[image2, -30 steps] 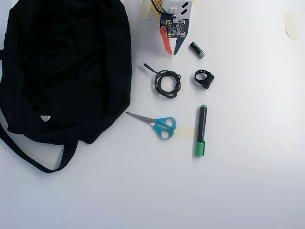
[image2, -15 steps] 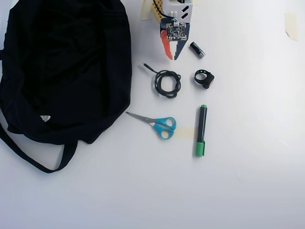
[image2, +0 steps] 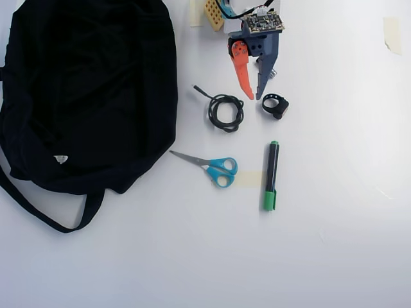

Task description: Put the cable into the black bag

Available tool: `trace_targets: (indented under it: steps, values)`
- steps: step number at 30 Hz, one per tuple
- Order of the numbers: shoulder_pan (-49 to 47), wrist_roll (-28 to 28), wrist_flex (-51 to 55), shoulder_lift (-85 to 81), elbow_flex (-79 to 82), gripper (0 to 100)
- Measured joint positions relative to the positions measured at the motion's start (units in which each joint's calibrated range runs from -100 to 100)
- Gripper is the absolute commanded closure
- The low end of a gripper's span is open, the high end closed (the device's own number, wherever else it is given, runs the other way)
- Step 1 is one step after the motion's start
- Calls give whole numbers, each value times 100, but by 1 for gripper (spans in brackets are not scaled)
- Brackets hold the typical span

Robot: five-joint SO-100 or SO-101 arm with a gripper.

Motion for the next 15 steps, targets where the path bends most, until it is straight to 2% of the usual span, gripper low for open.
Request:
trace_targets:
  steps: [8,15]
  values:
    - [22,0,-1322,1279,-1124,98]
    - [382,0,-1717,2391,-2351,98]
